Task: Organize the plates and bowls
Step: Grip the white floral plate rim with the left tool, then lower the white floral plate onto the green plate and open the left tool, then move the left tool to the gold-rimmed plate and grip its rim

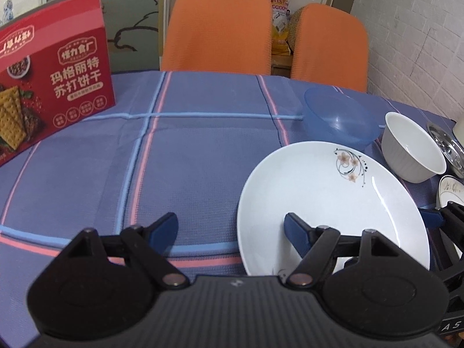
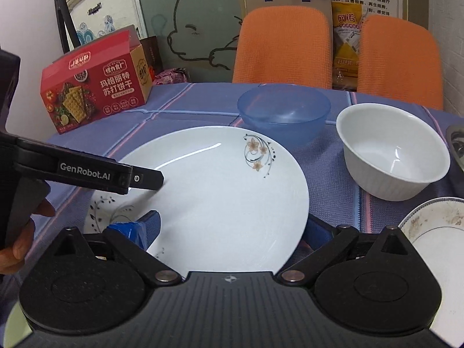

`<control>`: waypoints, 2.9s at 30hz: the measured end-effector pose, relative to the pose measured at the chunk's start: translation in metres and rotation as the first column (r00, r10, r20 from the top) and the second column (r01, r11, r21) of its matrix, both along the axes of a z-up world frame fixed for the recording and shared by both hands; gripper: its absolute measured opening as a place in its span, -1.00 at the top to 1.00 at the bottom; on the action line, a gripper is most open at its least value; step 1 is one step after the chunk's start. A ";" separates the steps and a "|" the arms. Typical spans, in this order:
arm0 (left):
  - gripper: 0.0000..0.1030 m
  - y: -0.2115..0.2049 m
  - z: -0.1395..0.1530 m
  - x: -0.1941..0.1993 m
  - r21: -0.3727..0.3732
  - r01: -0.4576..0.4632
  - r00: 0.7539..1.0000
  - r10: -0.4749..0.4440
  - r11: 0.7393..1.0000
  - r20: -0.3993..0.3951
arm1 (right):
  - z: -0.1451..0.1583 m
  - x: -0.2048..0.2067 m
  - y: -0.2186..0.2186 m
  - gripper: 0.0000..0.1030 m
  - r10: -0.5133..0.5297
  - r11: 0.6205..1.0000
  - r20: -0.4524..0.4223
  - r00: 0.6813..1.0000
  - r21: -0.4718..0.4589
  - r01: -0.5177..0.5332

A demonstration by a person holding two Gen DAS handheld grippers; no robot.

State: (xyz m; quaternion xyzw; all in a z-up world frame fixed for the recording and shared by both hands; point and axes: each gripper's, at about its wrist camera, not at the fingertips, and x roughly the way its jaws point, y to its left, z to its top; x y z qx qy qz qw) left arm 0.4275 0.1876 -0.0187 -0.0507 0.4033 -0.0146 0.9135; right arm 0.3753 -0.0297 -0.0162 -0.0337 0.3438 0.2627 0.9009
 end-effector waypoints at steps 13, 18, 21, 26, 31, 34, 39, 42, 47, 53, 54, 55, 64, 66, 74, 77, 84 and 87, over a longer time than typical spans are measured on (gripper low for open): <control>0.07 -0.016 0.004 -0.009 -0.029 0.105 0.994 -0.105 0.994 0.000 | -0.003 -0.008 0.007 -0.76 0.029 0.999 0.030 0.999 -0.030 -0.028; 0.12 -0.022 0.013 -0.007 -0.032 0.079 0.997 -0.080 0.996 -0.021 | 0.004 -0.009 0.009 -0.73 0.018 0.999 -0.013 1.000 -0.033 -0.019; 0.17 -0.028 0.033 -0.019 -0.012 0.085 0.996 -0.085 0.996 0.035 | 0.019 -0.021 0.009 -0.73 0.015 0.999 0.038 0.999 -0.041 -0.013; 0.17 -0.030 0.061 -0.040 -0.027 0.089 0.993 -0.087 0.996 0.074 | 0.047 -0.046 0.000 -0.73 -0.009 1.000 0.097 0.995 -0.004 0.009; 0.17 -0.036 0.074 -0.080 -0.014 0.099 0.990 -0.097 0.995 0.105 | 0.060 -0.080 -0.003 -0.75 -0.019 1.000 0.115 0.993 0.006 0.019; 0.17 -0.039 0.076 -0.107 -0.005 0.099 0.989 -0.098 0.995 0.113 | 0.062 -0.104 -0.005 -0.75 -0.020 1.000 0.110 0.994 0.018 0.018; 0.16 -0.039 0.068 -0.152 -0.009 0.093 0.991 -0.091 0.996 0.101 | 0.055 -0.144 -0.009 -0.75 -0.017 0.999 0.095 0.995 0.036 0.013; 0.16 -0.041 0.056 -0.175 0.000 0.087 0.993 -0.086 0.996 0.083 | 0.046 -0.162 -0.008 -0.75 -0.011 0.999 0.069 0.998 0.043 0.008; 0.15 -0.045 0.034 -0.199 0.006 0.090 0.995 -0.090 0.996 0.037 | 0.024 -0.183 -0.008 -0.75 -0.023 0.998 0.010 1.000 0.053 0.022; 0.14 -0.037 0.015 -0.205 -0.079 0.081 0.997 -0.081 0.994 0.003 | 0.010 -0.192 -0.004 -0.75 -0.027 1.000 0.046 0.999 0.003 0.026; 0.14 -0.036 0.013 -0.205 -0.089 0.082 0.997 -0.082 0.993 0.003 | 0.009 -0.193 -0.005 -0.75 -0.025 1.000 0.050 0.998 0.007 0.025; 0.13 -0.035 0.012 -0.206 -0.089 0.080 0.997 -0.080 0.993 0.007 | 0.008 -0.193 -0.006 -0.75 -0.025 1.000 0.054 0.998 0.011 0.025; -0.31 -0.040 0.042 -0.218 0.024 0.043 0.986 -0.046 0.999 0.157 | 0.008 -0.193 -0.028 -0.72 -0.087 0.992 0.040 0.995 0.097 0.083; -0.36 -0.041 0.046 -0.214 0.038 0.029 0.985 -0.035 0.999 0.166 | 0.012 -0.194 -0.037 -0.73 -0.107 0.987 0.050 0.993 0.126 0.100; -0.56 -0.059 0.053 -0.193 0.058 -0.031 0.982 0.020 0.998 0.187 | 0.012 -0.186 -0.070 -0.73 -0.171 0.967 -0.009 0.985 0.190 0.169; -0.56 -0.069 0.057 -0.184 0.084 -0.048 0.981 0.031 0.995 0.193 | 0.010 -0.184 -0.081 -0.73 -0.191 0.959 -0.031 0.981 0.206 0.193; -0.56 -0.093 0.066 -0.170 0.132 -0.044 0.978 0.016 0.990 0.207 | 0.007 -0.181 -0.107 -0.73 -0.235 0.943 -0.047 0.971 0.230 0.240; -0.56 -0.105 0.069 -0.165 0.154 -0.040 0.977 0.006 0.987 0.212 | 0.005 -0.180 -0.118 -0.73 -0.249 0.936 -0.058 0.967 0.243 0.255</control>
